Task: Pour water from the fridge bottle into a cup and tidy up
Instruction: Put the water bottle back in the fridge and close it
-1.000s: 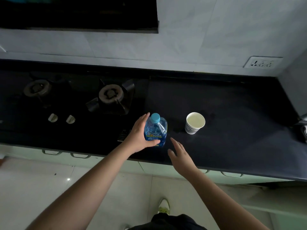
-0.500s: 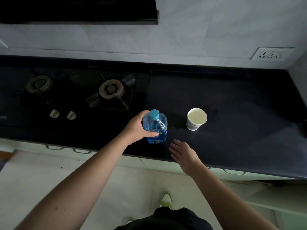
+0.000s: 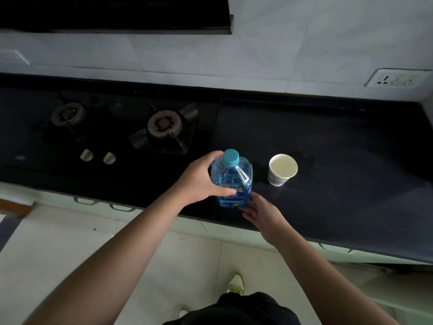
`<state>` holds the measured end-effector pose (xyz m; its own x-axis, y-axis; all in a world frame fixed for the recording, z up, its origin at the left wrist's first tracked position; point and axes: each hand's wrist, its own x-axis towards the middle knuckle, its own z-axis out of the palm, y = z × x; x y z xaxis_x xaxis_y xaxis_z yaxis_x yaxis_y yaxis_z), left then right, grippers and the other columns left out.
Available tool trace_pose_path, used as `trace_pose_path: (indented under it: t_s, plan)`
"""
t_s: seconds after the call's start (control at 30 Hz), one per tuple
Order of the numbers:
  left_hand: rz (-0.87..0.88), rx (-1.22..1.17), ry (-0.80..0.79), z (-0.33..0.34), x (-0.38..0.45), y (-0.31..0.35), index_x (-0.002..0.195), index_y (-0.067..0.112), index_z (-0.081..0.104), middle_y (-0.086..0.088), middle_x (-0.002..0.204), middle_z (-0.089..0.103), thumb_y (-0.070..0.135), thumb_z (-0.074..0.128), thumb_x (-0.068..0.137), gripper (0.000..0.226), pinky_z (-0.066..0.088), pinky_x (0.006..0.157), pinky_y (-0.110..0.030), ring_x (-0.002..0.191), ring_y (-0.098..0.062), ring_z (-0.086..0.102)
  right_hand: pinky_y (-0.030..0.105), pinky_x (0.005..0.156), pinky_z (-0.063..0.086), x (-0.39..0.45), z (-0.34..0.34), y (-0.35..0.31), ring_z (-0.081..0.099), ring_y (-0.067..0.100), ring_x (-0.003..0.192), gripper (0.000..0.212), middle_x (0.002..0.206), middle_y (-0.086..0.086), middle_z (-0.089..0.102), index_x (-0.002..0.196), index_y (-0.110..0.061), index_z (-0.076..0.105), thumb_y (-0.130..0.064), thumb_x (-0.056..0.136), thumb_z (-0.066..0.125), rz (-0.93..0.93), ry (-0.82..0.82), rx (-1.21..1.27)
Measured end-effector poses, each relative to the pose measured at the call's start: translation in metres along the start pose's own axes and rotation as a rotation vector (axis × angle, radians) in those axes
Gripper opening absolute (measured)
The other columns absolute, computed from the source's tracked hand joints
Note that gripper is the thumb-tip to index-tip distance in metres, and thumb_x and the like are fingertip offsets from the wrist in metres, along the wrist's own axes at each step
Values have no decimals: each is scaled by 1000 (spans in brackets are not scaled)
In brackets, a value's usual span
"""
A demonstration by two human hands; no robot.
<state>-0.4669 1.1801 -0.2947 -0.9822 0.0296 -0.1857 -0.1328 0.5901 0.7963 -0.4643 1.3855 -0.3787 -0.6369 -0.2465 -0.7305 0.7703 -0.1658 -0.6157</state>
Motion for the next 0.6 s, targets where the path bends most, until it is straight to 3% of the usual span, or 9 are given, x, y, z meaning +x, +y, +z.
trace_pose_path:
  t_s: [0.37,0.5,0.6]
  plan:
    - [4,39,100,-35,-59,30,131,37,46,26,122,54,36,92,64,81,42,90,-12,112,6,51,35,84,55,-28,43,-8,70,26,92,25,96,12,73,110,-13,64,-22,103,41,4,-75,-131]
    - [-8,4,179,-55,-95,20,132,39,43,26,125,53,35,90,67,80,49,93,-18,115,5,52,38,89,54,-35,70,-5,70,24,86,23,83,8,74,103,-13,65,-21,102,45,10,-125,-197]
    - [-27,-15,255,-70,-124,9,133,40,42,25,127,54,35,89,69,80,50,93,-19,118,5,52,39,90,54,-41,93,5,70,24,86,23,86,10,75,108,-12,66,-26,101,49,15,-188,-264]
